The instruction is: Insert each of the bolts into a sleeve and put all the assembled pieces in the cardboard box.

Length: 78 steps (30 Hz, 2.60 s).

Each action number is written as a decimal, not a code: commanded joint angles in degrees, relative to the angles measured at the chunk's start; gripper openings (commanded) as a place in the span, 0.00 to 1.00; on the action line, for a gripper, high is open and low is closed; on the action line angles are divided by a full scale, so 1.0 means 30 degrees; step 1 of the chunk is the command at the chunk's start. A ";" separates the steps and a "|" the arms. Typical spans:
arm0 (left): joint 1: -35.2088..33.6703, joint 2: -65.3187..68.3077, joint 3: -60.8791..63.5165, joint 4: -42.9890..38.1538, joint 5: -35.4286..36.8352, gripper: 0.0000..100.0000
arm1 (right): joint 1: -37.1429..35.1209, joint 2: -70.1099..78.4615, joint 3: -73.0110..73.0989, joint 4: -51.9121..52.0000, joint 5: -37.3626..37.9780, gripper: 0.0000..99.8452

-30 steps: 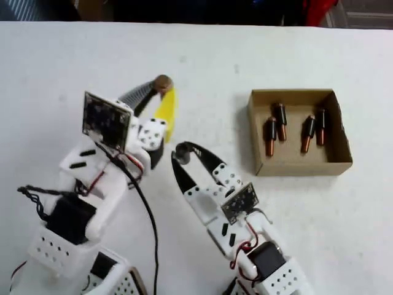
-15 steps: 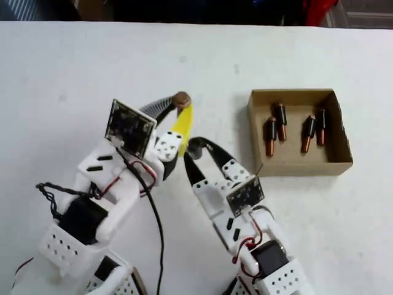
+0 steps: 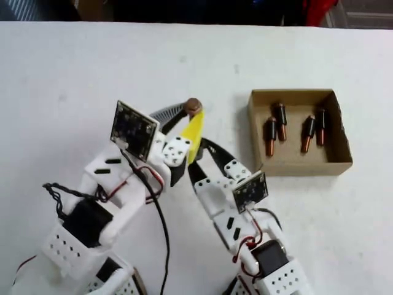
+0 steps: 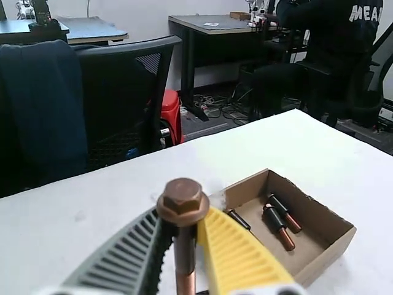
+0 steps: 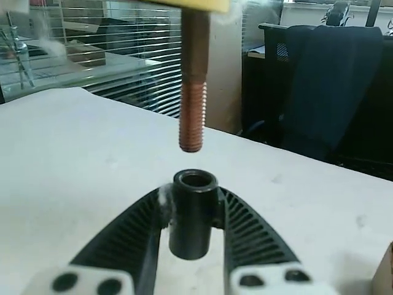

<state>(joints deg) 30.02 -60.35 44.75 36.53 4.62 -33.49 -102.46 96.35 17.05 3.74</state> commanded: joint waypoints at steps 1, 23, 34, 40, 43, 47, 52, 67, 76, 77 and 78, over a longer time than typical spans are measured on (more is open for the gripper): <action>0.0220 -0.0513 0.0029 -0.0586 0.0410 0.02 | 0.0220 -0.0220 0.0147 0.0015 -0.0176 0.02; 0.1626 -0.0513 0.1289 -0.0557 0.1436 0.02 | 0.0220 -0.0220 0.0147 -0.0044 -0.0176 0.02; 0.1744 -0.0513 0.4190 -0.0586 0.1377 0.02 | 0.0249 -0.0220 0.0147 -0.0015 -0.0176 0.02; 0.1626 -0.0513 0.4249 -0.0615 0.1289 0.02 | 0.0249 -0.0220 0.0147 0.0015 -0.0176 0.02; 0.1626 -0.0513 0.4249 -0.0586 0.0440 0.05 | 0.0249 -0.0220 0.0147 0.0015 -0.0176 0.02; 0.1626 -0.0513 0.4278 -0.0557 0.0410 0.18 | 0.0249 -0.0220 0.0147 0.0015 -0.0176 0.02; 0.1597 -0.0513 0.4278 -0.0557 0.0703 0.26 | 0.0249 -0.0220 0.0147 0.0015 -0.0176 0.02; -0.0366 -0.0513 0.3136 -0.0645 0.0586 0.27 | 0.0249 -0.0220 0.0147 0.0044 -0.0176 0.02; -0.2066 -0.0513 0.0850 -0.0557 -0.1201 0.20 | 0.0249 -0.0220 0.0147 0.0689 -0.0176 0.02; -0.2593 -0.0513 0.0557 -0.0557 -0.1260 0.16 | 0.0249 -0.0220 0.0147 0.0689 -0.0176 0.02; -0.3033 -0.0513 0.0293 -0.0557 -0.1289 0.12 | 0.0249 -0.0220 0.0147 0.0689 -0.0176 0.02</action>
<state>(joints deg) 24.57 -61.23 50.37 35.91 1.45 -33.05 -102.37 96.35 19.16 3.65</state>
